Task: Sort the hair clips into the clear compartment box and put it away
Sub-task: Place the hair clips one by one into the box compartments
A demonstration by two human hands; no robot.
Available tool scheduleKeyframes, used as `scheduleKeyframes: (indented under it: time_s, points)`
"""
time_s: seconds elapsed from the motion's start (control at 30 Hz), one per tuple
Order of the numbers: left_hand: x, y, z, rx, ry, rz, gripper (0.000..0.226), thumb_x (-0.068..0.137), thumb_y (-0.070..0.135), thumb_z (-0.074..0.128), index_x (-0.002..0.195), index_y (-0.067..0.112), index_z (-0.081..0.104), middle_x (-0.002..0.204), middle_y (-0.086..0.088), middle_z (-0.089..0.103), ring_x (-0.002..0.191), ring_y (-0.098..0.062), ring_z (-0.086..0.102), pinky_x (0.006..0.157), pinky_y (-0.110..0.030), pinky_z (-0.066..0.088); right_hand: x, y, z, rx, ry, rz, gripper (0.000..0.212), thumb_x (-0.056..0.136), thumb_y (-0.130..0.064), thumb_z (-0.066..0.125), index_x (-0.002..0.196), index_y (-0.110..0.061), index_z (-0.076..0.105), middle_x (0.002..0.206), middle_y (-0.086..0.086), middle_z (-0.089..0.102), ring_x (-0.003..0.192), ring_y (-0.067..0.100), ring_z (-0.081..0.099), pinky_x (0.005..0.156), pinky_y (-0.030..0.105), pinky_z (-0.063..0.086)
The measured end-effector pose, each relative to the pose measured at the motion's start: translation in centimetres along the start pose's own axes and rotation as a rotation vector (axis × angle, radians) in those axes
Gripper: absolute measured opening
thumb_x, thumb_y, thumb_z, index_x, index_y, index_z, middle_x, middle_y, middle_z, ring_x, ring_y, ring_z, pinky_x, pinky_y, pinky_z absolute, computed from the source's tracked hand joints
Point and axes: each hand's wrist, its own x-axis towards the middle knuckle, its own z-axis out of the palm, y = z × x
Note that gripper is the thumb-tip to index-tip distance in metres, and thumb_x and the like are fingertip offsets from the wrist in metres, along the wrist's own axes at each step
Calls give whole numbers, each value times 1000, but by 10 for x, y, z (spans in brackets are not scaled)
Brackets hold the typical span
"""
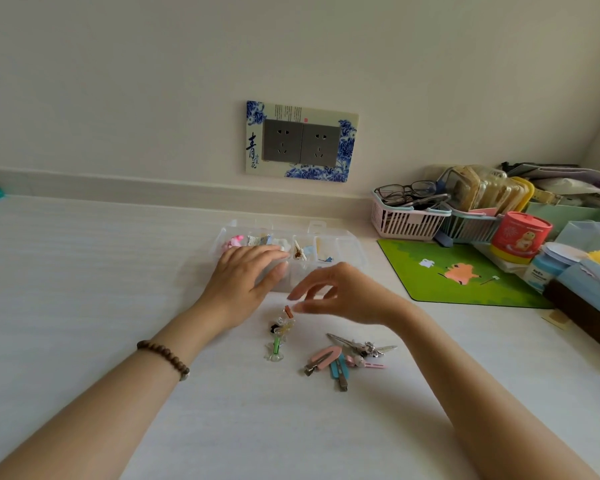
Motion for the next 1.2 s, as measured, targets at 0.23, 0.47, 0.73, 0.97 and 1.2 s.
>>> scheduleKeyframes:
  time_s: [0.23,0.47,0.73,0.97,1.2]
  points:
    - [-1,0,0,-2,0,-5,77,81,71,3,125,31,51,134,13,49,126,-7,37,102,-17,6,8,10,20,-70,-26,68,30,78,-31,71,106,-19,69,98,-8,62,82,11,58,67,9,44]
    - [0,0,0,-5,1,-1,75,81,70,4,125,31,51,134,12,50,126,-8,38,102,-18,7,6,9,20,218,-31,37,10,77,-6,72,85,-2,68,83,14,71,70,13,65,73,19,54]
    - [0,-2,2,-6,3,-16,80,79,74,2,124,32,52,133,12,50,126,-9,39,101,-16,7,24,14,-35,180,490,22,11,74,-3,73,82,0,67,73,6,68,58,3,63,67,16,54]
    - [0,-1,1,-10,-12,-19,82,78,74,1,126,31,50,134,13,49,127,-8,37,103,-19,8,40,33,-43,121,462,114,13,82,-13,67,94,-7,66,92,1,68,84,12,66,80,11,51]
    - [0,-1,0,-2,14,-5,77,80,73,3,123,32,52,132,14,51,125,-9,40,99,-11,3,7,10,-26,138,374,17,11,84,-18,66,94,-20,66,94,-7,70,88,6,67,82,16,53]
